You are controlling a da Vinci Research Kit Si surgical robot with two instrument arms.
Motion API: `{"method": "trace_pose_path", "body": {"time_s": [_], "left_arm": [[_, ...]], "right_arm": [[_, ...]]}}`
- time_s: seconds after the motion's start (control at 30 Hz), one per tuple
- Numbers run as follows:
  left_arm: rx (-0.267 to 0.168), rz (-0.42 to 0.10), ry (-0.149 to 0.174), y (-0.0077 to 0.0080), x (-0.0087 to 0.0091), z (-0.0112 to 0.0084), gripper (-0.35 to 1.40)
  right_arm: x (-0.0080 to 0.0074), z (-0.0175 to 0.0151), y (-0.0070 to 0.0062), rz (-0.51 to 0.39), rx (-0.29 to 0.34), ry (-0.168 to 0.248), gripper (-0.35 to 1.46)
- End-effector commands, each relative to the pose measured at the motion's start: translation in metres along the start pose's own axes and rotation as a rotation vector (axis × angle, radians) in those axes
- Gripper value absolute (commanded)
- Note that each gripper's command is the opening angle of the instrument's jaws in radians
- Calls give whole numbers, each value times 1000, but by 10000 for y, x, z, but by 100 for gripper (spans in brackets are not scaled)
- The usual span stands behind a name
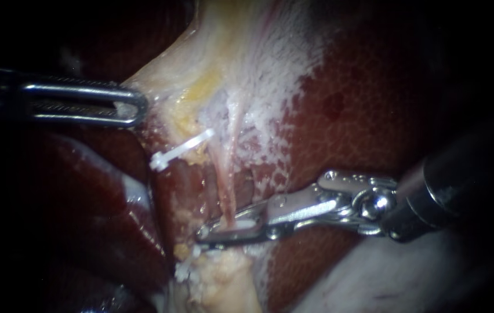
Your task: Going back second clip right tube
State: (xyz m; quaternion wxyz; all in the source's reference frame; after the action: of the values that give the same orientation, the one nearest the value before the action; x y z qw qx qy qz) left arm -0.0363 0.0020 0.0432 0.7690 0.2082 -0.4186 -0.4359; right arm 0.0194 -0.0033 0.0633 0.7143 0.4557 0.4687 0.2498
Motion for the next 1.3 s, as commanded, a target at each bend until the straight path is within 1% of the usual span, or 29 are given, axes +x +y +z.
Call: {"method": "trace_pose_path", "body": {"time_s": [0.03, 0.3, 0.33, 0.37, 0.43, 0.5, 0.53, 0.6, 0.67, 0.7, 0.8, 0.9, 1.13, 1.3], "left_arm": [[0, 0, 0, 0, 0, 0, -35], [1, 1, 0, 2, 1, 1, -35], [1, 1, 0, 2, 1, 1, -35], [1, 1, 0, 2, 1, 1, -35], [1, 1, 0, 2, 1, 1, -35], [1, 1, 0, 3, 1, 1, -35], [1, 1, 0, 3, 2, 1, -35], [0, 2, -1, 3, 2, 1, -35], [0, 2, -1, 3, 3, 1, -35], [0, 2, -1, 3, 3, 1, -35], [0, 2, -1, 3, 3, 1, -35], [-1, 2, -1, 3, 4, 2, -35], [-1, 2, -1, 2, 4, 1, -35], [-1, 3, -1, 2, 5, 1, -35]], "right_arm": [[0, 0, -1, 0, 0, 0, -35], [0, 1, -1, 0, 0, 0, -35], [0, 1, -2, 0, 1, -1, -26], [0, 1, -3, -18, 1, 0, -3], [-1, 2, -5, -65, -1, 2, 24], [0, 3, -6, -101, -6, 6, 37], [0, 4, -7, -136, -14, 12, 44], [1, 5, -7, -188, -32, 23, 51], [2, 5, -7, -258, -55, 36, 55], [2, 5, -7, -275, -62, 39, 57], [2, 3, -6, -343, -112, 63, 60], [1, -1, -6, -402, -130, 68, 60], [-2, -19, -9, -458, -130, 66, 60], [-9, -33, -13, -465, -123, 64, 60]]}}
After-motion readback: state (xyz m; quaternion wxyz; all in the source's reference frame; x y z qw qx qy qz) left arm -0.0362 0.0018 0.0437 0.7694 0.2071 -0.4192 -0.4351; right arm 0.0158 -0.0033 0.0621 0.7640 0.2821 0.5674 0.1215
